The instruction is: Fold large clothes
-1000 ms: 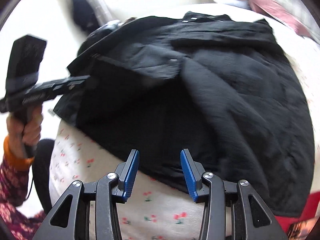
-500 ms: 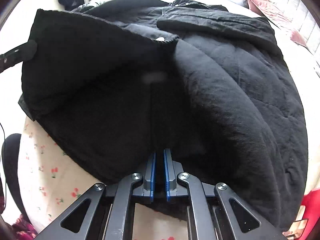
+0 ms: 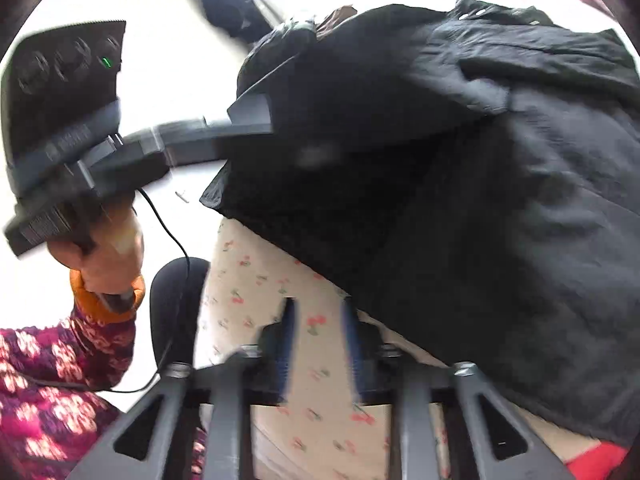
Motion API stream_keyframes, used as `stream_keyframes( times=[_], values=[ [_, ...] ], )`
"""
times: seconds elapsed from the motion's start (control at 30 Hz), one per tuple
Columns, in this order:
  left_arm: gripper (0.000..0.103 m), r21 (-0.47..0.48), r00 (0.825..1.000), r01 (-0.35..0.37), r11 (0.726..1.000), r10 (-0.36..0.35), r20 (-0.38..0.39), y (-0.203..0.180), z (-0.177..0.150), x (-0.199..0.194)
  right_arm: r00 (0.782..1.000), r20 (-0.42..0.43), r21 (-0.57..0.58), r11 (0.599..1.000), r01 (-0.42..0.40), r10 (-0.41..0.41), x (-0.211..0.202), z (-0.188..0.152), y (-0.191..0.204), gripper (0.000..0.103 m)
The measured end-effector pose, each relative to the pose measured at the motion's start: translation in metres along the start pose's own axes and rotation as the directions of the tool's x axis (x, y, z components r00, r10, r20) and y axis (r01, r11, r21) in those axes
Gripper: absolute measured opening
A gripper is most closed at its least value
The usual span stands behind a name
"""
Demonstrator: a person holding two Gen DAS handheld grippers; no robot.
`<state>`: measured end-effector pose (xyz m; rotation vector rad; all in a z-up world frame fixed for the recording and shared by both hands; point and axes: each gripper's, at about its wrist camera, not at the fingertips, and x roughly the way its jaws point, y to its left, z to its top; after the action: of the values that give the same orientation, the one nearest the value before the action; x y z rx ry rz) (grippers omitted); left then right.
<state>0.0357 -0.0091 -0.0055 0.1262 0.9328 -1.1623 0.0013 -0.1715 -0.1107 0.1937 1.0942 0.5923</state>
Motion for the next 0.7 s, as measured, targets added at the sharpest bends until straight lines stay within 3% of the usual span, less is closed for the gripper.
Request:
stream_keyframes(
  times=[0.1,0.17,0.3,0.33,0.43,0.53,0.57,0.6,0.63,0.7],
  values=[
    [0.022,0.016,0.999,0.03,0.999,-0.03,0.012,0.001,0.001,0.0,0.998,0.028,0.067,0.996,0.057,-0.059,-0.025,-0.018,-0.021,0.05],
    [0.045,0.017,0.999,-0.022,1.0,0.021,0.043,0.005,0.006,-0.001,0.992,0.039,0.109,0.987,0.118,-0.123,-0.038,-0.021,-0.035,0.05],
    [0.064,-0.03,0.995,-0.094,0.995,0.095,0.041,0.021,0.012,0.011,0.968,0.047,0.154,0.959,0.238,-0.248,-0.055,-0.012,-0.058,0.052],
    [0.073,-0.05,0.993,-0.112,0.992,0.114,0.029,0.027,0.012,0.017,0.962,0.047,0.156,0.953,0.261,-0.271,-0.053,-0.009,-0.057,0.053],
    [0.074,-0.082,0.985,-0.167,0.983,0.162,-0.057,0.044,0.004,0.049,0.946,0.058,0.162,0.938,0.307,-0.32,-0.045,0.019,-0.062,0.058],
    [0.074,-0.105,0.954,-0.193,0.976,0.162,-0.253,0.058,-0.012,0.085,0.94,0.07,0.142,0.936,0.321,-0.333,-0.043,0.038,-0.065,0.061],
    [0.074,-0.069,0.938,-0.208,0.976,0.179,-0.298,0.055,-0.017,0.092,0.939,0.072,0.134,0.936,0.325,-0.336,-0.041,0.041,-0.064,0.062],
    [0.074,0.003,0.936,-0.211,0.978,0.203,-0.289,0.046,-0.019,0.09,0.938,0.073,0.123,0.936,0.33,-0.34,-0.038,0.047,-0.063,0.063],
    [0.074,0.047,0.932,-0.175,0.983,0.181,-0.313,0.038,-0.021,0.088,0.936,0.075,0.113,0.935,0.335,-0.345,-0.035,0.051,-0.063,0.064],
    [0.074,0.042,0.933,-0.113,0.993,0.12,-0.339,0.031,-0.018,0.077,0.93,0.072,0.092,0.931,0.353,-0.36,-0.032,0.059,-0.064,0.065]
  ],
)
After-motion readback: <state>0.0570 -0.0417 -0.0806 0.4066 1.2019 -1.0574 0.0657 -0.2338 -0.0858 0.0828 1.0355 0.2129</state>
